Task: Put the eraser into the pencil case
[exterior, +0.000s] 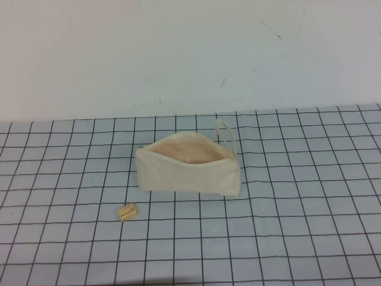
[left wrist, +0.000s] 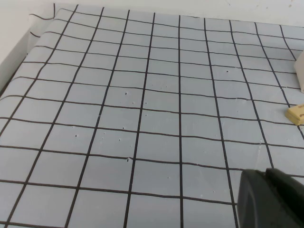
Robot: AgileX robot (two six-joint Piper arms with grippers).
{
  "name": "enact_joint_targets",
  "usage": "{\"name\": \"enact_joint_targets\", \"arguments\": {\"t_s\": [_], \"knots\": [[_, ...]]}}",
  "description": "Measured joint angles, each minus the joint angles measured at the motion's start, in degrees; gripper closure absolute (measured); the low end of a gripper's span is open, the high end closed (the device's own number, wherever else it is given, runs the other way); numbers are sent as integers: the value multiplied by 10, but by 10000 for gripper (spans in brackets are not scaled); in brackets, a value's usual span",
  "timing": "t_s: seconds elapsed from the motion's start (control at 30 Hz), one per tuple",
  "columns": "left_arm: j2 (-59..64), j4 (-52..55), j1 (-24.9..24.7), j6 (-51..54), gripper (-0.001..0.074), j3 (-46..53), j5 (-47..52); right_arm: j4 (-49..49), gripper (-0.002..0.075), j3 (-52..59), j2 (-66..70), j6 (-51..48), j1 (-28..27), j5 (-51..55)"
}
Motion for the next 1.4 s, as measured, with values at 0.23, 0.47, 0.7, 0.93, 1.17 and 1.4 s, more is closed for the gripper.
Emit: {"name": "enact_joint_targets", "arguments": {"t_s": [0.23,0.47,0.7,0.93,1.17,1.4], "knots": [[0,0,0,0,736,0,0,-4,726,0,0,0,0,2],[0,0,0,0,736,0,0,-7,726,0,0,-30,0,4],[0,0,0,0,736,0,0,-10,726,-1,0,-47,0,4],[0,0,0,0,736,0,0,-10,726,-1,0,-47,0,5],[0,0,0,0,736,0,0,-10,726,-1,0,-47,0,5],[0,0,0,0,736,0,0,-10,726,-1,0,-47,0,5]]}}
